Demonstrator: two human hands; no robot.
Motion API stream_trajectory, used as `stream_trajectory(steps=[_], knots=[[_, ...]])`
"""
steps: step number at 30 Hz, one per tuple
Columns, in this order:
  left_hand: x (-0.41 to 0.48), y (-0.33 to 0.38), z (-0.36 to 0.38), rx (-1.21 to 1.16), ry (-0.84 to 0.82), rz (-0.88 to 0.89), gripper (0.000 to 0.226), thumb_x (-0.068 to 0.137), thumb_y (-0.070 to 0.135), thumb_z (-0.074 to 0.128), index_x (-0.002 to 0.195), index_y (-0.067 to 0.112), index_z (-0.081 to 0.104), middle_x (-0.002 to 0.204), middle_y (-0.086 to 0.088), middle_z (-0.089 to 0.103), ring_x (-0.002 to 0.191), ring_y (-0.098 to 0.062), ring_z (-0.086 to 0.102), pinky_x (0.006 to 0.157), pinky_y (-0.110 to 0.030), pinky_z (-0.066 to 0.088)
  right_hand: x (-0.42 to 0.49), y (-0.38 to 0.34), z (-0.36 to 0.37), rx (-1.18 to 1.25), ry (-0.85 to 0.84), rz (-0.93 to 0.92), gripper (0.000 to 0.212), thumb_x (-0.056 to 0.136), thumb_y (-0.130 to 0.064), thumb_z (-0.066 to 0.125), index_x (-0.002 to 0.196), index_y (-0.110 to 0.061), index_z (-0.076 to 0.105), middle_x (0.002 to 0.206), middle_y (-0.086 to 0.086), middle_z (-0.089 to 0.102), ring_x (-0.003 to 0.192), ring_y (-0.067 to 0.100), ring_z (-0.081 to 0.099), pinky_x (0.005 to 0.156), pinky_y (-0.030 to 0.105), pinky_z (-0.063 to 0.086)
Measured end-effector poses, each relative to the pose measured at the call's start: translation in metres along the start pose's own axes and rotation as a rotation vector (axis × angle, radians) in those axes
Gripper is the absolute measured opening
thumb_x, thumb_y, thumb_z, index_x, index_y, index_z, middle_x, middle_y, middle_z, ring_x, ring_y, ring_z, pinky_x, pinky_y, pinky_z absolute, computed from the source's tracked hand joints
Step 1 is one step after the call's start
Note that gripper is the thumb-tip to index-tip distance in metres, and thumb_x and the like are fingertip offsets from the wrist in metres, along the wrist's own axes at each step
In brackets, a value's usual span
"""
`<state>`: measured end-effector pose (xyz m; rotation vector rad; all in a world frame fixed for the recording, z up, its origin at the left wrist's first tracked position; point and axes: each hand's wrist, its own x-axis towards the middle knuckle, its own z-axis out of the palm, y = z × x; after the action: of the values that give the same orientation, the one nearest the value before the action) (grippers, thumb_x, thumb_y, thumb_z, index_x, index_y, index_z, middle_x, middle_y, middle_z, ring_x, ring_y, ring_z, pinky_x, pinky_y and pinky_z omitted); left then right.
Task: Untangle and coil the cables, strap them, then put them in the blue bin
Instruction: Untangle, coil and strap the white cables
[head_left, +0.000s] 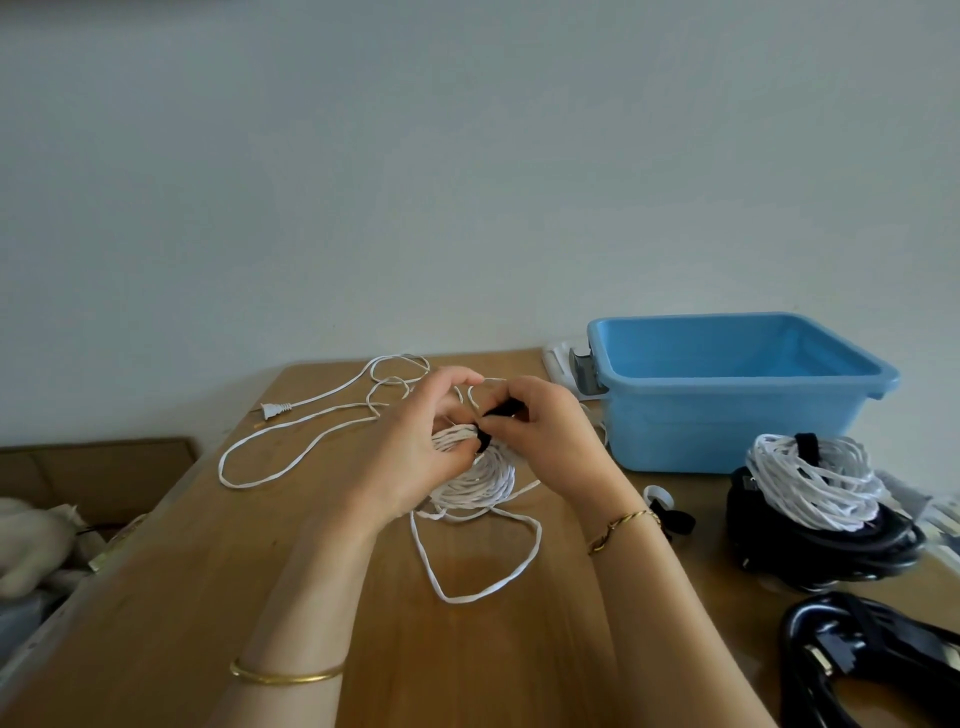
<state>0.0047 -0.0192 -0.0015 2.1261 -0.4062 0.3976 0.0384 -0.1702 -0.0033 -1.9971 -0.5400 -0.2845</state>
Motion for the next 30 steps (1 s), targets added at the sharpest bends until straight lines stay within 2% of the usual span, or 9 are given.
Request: stream_trajectory(steps=[3,7,10,13,17,20,24,27,30], knots=[[0.0,0.002,0.002,0.013,0.005,0.006,0.061,0.08,0.003,0.068,0.112,0.051,0.045,0.09,0.014,0.067,0.093,-0.005,0.065,0.092,-0.038,0.051,0.0,0.0,0.002,0.032,0.011,0.018,0.008,0.082,-0.006,0.064,0.089,-0.005,0.067,0.082,0.006,0.066,0.076,0.018,0.06,0.073,0.034,0.051],[0.002,0.002,0.007,0.004,0.026,0.024,0.069,0.077,-0.001,0.069,0.114,0.051,0.043,0.09,0.003,0.067,0.091,-0.008,0.066,0.092,-0.03,0.05,-0.001,0.004,0.004,0.065,0.048,0.025,0.006,0.082,-0.008,0.065,0.087,-0.011,0.065,0.073,-0.003,0.061,0.066,0.007,0.055,0.063,0.018,0.046],[0.002,0.0,0.008,-0.049,0.052,0.006,0.07,0.077,-0.004,0.07,0.117,0.047,0.044,0.09,-0.004,0.067,0.088,-0.011,0.067,0.088,-0.028,0.051,-0.001,0.007,0.008,0.107,0.095,0.032,0.014,0.081,-0.012,0.068,0.094,-0.015,0.063,0.075,0.003,0.062,0.069,0.015,0.058,0.067,0.028,0.051],[0.003,0.0,0.007,-0.12,0.08,0.008,0.066,0.077,-0.007,0.069,0.122,0.036,0.046,0.088,-0.008,0.066,0.086,-0.014,0.068,0.085,-0.027,0.054,-0.002,0.003,0.01,0.204,0.154,0.02,0.023,0.079,-0.011,0.071,0.094,-0.021,0.056,0.08,0.01,0.065,0.075,0.025,0.062,0.07,0.036,0.053],[0.005,0.003,0.006,-0.148,0.096,0.03,0.065,0.077,-0.008,0.069,0.124,0.031,0.046,0.085,-0.008,0.065,0.083,-0.018,0.068,0.082,-0.027,0.054,-0.004,-0.002,0.011,0.253,0.219,-0.025,0.028,0.079,-0.006,0.07,0.083,-0.024,0.049,0.076,0.001,0.06,0.069,0.012,0.057,0.065,0.024,0.049],[0.005,0.006,0.006,-0.145,0.089,0.055,0.067,0.077,-0.009,0.068,0.123,0.033,0.044,0.084,-0.008,0.064,0.081,-0.017,0.067,0.076,-0.018,0.052,-0.006,-0.002,0.011,0.315,0.211,-0.004,0.023,0.08,-0.005,0.07,0.08,-0.021,0.052,0.074,-0.006,0.058,0.066,0.002,0.055,0.063,0.017,0.048],[0.005,0.01,0.002,-0.11,0.095,0.084,0.072,0.077,-0.009,0.067,0.119,0.044,0.041,0.088,-0.007,0.061,0.08,-0.007,0.065,0.075,-0.01,0.047,-0.005,-0.001,0.007,0.391,0.185,0.057,0.016,0.08,-0.012,0.072,0.084,-0.013,0.057,0.08,0.002,0.063,0.07,0.008,0.058,0.065,0.02,0.049],[0.004,0.011,0.0,-0.06,0.08,0.109,0.077,0.077,-0.004,0.07,0.121,0.049,0.037,0.091,-0.003,0.059,0.083,-0.006,0.065,0.078,-0.015,0.05,-0.006,0.0,0.006,0.438,0.14,0.095,0.011,0.081,-0.012,0.071,0.086,-0.005,0.064,0.082,0.01,0.069,0.072,0.014,0.064,0.068,0.025,0.054],[0.005,0.011,0.0,-0.028,0.089,0.133,0.077,0.077,-0.001,0.071,0.122,0.051,0.035,0.084,0.006,0.056,0.08,-0.011,0.064,0.078,-0.019,0.05,-0.006,0.001,0.003,0.47,0.111,0.091,0.014,0.083,-0.013,0.069,0.087,0.0,0.069,0.076,0.008,0.069,0.066,0.01,0.062,0.065,0.022,0.053]])
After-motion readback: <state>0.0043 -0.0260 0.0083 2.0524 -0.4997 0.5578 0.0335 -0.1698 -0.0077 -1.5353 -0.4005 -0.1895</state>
